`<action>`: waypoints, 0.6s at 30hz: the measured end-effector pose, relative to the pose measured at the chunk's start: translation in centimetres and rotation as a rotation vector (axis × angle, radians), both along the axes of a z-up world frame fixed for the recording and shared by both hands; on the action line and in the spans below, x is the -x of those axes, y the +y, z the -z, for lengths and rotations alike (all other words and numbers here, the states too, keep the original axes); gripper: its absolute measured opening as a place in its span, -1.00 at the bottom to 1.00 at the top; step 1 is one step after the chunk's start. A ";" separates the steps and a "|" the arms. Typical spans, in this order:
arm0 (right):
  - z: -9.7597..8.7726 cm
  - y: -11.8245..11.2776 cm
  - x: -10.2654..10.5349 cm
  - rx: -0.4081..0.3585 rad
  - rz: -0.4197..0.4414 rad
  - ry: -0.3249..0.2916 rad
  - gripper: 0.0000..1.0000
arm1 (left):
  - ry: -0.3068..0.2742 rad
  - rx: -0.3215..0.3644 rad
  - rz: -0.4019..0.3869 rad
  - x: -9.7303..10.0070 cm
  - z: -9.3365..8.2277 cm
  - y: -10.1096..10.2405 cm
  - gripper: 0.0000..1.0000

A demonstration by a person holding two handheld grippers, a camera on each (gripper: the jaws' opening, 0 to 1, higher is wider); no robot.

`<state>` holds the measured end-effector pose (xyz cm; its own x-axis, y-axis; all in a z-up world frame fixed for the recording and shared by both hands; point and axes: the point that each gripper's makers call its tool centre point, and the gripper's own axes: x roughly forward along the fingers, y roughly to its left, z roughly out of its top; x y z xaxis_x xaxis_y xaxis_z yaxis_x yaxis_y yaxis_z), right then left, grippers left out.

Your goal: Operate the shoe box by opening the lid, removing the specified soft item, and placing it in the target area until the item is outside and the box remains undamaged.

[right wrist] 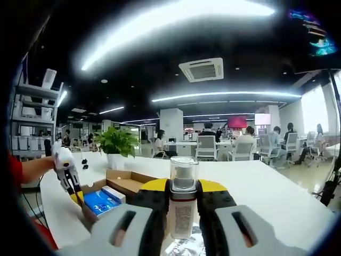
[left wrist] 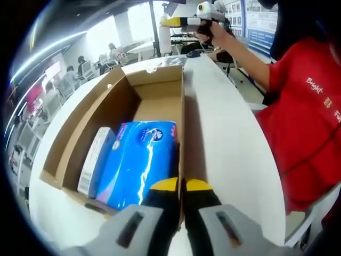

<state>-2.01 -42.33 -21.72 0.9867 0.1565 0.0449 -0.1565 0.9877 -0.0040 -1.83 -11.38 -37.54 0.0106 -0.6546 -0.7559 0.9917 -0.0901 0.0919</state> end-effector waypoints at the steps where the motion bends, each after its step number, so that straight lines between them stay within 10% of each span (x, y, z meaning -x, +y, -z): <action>1: 0.2 0.1 0.0 0.001 -0.001 0.002 -0.62 | -0.002 0.001 0.000 0.0 0.0 0.0 -0.97; 18: 1.1 0.1 0.1 -0.005 0.000 0.017 -0.62 | -0.006 0.006 0.000 0.0 0.1 -0.2 -0.97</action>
<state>-2.06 -42.22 -22.82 0.9874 0.1559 0.0287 -0.1560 0.9877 0.0034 -1.85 -11.60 -37.68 0.0148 -0.6591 -0.7519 0.9911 -0.0898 0.0982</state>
